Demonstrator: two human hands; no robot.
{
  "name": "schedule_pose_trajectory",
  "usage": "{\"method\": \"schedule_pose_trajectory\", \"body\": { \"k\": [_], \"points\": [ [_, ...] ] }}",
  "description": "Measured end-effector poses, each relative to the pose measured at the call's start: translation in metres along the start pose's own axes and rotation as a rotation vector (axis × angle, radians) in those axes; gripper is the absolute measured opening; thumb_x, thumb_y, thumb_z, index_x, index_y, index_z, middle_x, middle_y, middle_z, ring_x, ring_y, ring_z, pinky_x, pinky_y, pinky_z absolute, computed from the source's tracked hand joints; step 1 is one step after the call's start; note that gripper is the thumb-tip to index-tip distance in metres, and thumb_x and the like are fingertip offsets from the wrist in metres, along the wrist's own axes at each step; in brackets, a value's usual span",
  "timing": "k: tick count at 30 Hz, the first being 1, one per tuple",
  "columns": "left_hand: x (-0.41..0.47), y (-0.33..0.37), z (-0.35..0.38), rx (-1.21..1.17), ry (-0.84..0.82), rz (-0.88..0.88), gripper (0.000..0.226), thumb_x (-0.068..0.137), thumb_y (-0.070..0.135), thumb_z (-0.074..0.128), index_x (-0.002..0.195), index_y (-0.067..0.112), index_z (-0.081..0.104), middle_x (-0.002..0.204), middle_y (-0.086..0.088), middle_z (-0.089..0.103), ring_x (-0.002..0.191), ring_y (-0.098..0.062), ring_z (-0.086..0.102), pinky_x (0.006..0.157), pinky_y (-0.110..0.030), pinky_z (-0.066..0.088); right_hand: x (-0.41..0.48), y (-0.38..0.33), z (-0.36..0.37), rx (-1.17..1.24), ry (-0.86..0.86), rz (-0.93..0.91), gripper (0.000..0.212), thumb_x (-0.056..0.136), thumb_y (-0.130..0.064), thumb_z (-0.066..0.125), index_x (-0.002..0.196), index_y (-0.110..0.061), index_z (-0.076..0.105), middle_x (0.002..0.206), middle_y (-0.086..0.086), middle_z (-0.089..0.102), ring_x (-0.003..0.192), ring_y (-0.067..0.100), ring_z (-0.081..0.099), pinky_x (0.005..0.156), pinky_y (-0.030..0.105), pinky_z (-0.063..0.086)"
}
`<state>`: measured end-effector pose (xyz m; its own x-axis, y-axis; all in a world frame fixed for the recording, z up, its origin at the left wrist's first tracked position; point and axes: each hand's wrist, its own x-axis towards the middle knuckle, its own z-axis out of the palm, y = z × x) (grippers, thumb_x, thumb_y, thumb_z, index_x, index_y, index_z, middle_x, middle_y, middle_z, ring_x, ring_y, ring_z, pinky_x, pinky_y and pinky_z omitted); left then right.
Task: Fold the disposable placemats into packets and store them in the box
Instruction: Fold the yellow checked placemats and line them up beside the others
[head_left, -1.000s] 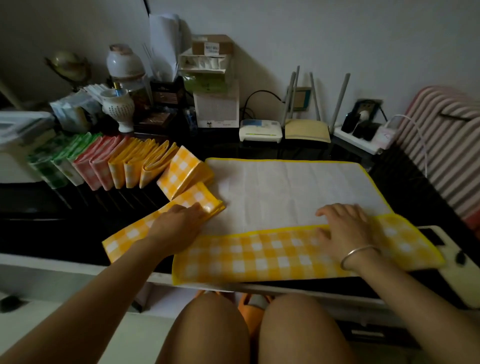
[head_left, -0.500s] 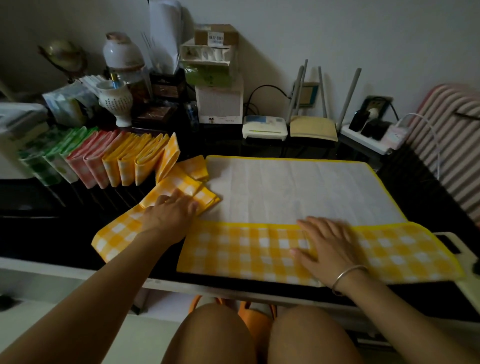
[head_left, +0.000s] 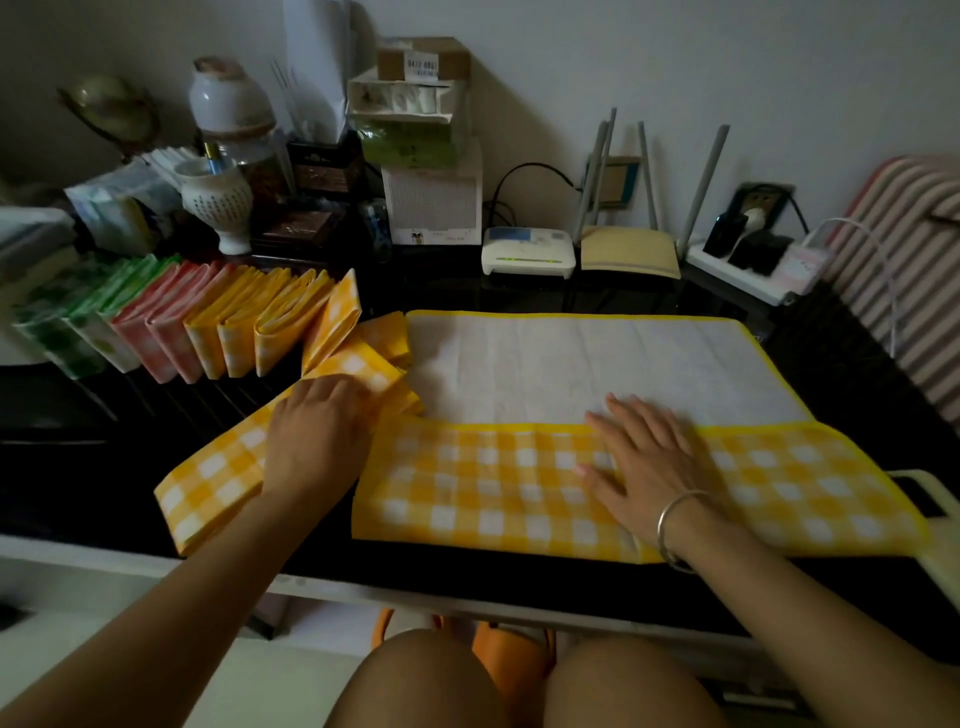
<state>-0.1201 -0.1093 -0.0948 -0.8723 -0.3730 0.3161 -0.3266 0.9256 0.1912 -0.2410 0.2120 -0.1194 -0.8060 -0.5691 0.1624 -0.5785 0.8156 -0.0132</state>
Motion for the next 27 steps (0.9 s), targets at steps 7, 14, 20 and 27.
{"method": "schedule_pose_trajectory", "body": {
  "k": [7,14,20,27],
  "points": [
    [-0.019,0.061,-0.026,-0.231,0.138,0.109,0.035,0.082,0.012,0.041,0.105,0.016,0.067,0.108,-0.003,0.067,0.095,-0.029,0.057,0.069,-0.037,0.047,0.023,0.008,0.006,-0.018,-0.116,0.129,0.095,0.067,-0.071,-0.005,0.149,-0.033,0.022,0.159,-0.006,0.013,0.146,0.018,0.007,0.119,0.040,0.002],
    [-0.011,0.048,-0.016,-0.723,-0.116,-0.389,0.026,0.104,0.024,0.039,0.121,0.019,0.057,0.082,-0.004,0.062,0.071,-0.032,0.062,0.056,-0.039,0.047,0.009,0.005,0.002,-0.003,-0.158,0.163,0.097,0.064,-0.071,-0.008,0.149,-0.033,0.022,0.159,-0.006,0.012,0.146,0.019,0.008,0.119,0.040,0.006],
    [-0.027,0.018,-0.006,-0.370,-0.200,0.156,0.038,0.098,0.045,0.031,0.109,0.031,0.064,0.094,0.003,0.070,0.079,-0.015,0.063,0.064,-0.034,0.047,-0.029,0.001,0.000,0.024,-0.141,0.192,0.092,0.068,-0.069,-0.006,0.148,-0.034,0.025,0.159,-0.006,0.015,0.145,0.019,0.009,0.119,0.038,0.007],
    [-0.012,0.015,0.007,-0.380,-0.157,-0.023,0.044,0.102,0.042,0.029,0.110,0.015,0.064,0.095,-0.007,0.065,0.094,-0.029,0.057,0.069,-0.039,0.041,-0.023,0.001,-0.003,0.086,-0.028,0.215,0.075,0.076,-0.066,0.020,0.124,-0.024,0.060,0.132,0.004,0.053,0.122,0.028,0.045,0.101,0.044,0.037]
  ]
}}
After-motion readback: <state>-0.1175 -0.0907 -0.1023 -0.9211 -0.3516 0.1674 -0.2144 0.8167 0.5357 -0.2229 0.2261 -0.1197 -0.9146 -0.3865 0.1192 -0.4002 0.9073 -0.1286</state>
